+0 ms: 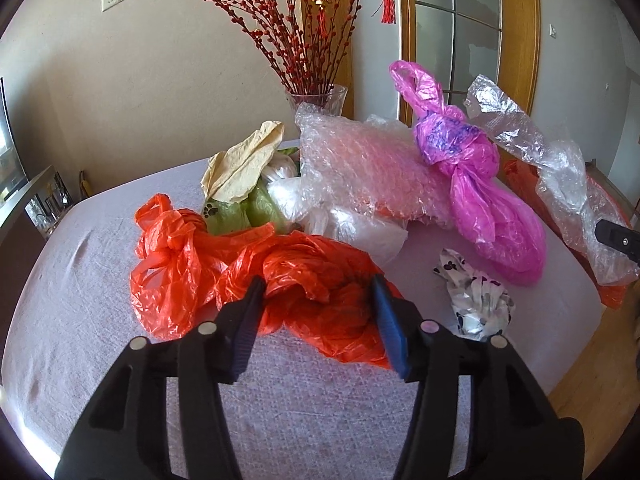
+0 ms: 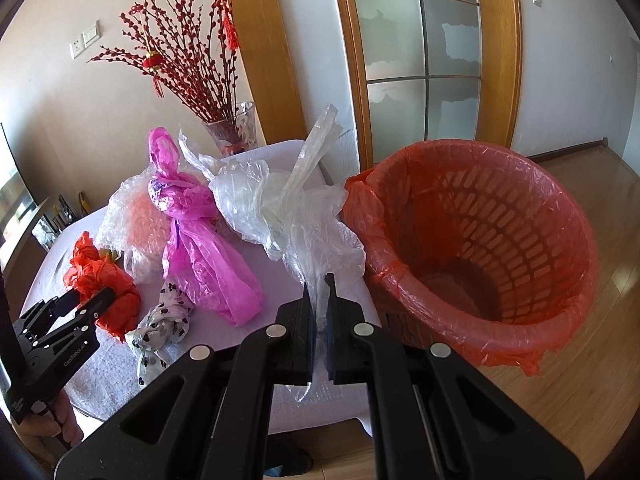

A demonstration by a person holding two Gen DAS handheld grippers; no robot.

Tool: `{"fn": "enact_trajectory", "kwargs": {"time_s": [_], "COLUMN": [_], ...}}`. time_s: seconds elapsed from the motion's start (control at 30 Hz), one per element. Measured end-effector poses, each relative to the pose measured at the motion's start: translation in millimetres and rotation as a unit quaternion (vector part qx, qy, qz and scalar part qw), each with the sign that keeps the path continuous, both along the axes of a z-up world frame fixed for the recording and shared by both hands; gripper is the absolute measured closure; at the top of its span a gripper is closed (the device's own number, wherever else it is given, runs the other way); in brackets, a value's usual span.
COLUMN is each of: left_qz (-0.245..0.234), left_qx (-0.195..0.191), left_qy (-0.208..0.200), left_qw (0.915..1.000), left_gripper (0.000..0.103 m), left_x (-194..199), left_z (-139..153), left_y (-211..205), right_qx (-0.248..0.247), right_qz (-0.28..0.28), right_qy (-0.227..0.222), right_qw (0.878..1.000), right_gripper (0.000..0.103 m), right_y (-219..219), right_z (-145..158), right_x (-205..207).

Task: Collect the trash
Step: 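Grasp the orange-red bag with the left tool while the right tool holds the clear bag, then carry both bags over the red basket and open the left tool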

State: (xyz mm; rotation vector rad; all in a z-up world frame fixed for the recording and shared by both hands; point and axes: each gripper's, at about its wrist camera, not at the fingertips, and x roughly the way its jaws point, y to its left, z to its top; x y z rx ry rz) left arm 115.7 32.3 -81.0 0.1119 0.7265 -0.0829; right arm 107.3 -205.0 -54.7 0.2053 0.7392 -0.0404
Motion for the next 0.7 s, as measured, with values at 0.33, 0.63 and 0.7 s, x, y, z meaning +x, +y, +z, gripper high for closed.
{"fn": "enact_trajectory", "kwargs": {"time_s": [0.33, 0.63, 0.7], "left_qz": [-0.015, -0.029, -0.034], "left_qx": [-0.007, -0.031, -0.034], "left_qy": [-0.001, -0.037, -0.048], "left_qw": [0.9999, 0.9984, 0.9977], "left_gripper": [0.069, 0.071, 0.071], "left_x": [-3, -21, -24], "left_z": [-4, 28, 38], "left_y": [-4, 6, 8], "right_qx": [0.002, 0.003, 0.002], "right_qz": [-0.002, -0.009, -0.014], "right_qy": [0.0, -0.022, -0.026], "right_qw": [1.0, 1.0, 1.0], "right_gripper": [0.098, 0.098, 0.098], "right_y": [-3, -11, -13], "right_z": [-1, 9, 11], "right_x": [-2, -10, -11]}}
